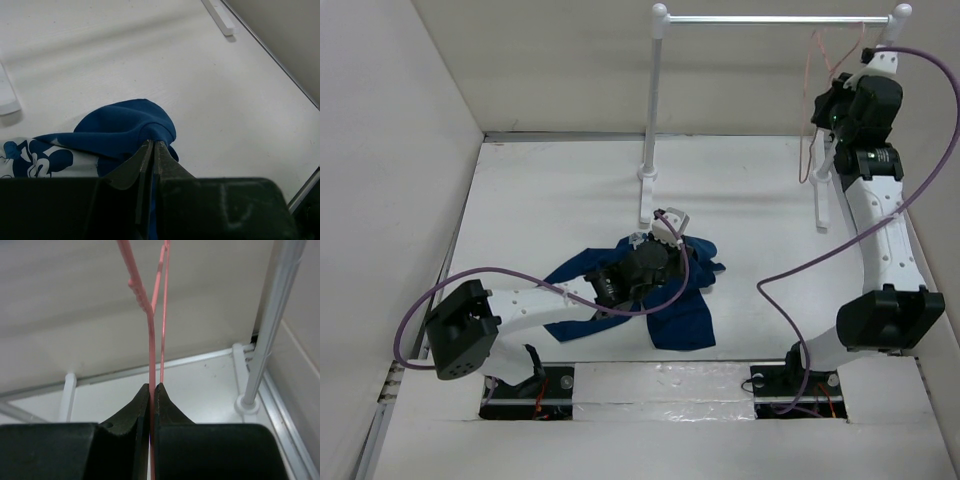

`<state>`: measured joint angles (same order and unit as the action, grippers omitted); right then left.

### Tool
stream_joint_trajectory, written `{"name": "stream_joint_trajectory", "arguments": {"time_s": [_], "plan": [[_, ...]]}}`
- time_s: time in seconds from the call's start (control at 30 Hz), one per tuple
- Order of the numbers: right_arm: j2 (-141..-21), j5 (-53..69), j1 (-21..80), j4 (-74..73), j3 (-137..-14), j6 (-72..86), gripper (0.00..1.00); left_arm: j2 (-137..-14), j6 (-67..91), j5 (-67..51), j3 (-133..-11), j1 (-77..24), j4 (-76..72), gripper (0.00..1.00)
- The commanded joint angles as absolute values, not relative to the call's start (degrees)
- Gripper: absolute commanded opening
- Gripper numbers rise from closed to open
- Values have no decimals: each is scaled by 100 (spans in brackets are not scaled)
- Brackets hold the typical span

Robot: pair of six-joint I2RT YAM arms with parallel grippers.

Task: Place the t-shirt on the hanger
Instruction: Pick up the hanger from the clothesline, then place the T-shirt on the hanger.

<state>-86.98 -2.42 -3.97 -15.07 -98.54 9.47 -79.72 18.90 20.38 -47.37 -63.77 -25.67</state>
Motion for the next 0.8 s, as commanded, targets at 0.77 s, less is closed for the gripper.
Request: {"name": "stream_joint_trajectory", "arguments": {"time_s": [0.77], "plan": [[-3431,1688,1608,-1932,-4747,1433,0,-7901,2118,1064,-5203,-4342,-3252,0]]}}
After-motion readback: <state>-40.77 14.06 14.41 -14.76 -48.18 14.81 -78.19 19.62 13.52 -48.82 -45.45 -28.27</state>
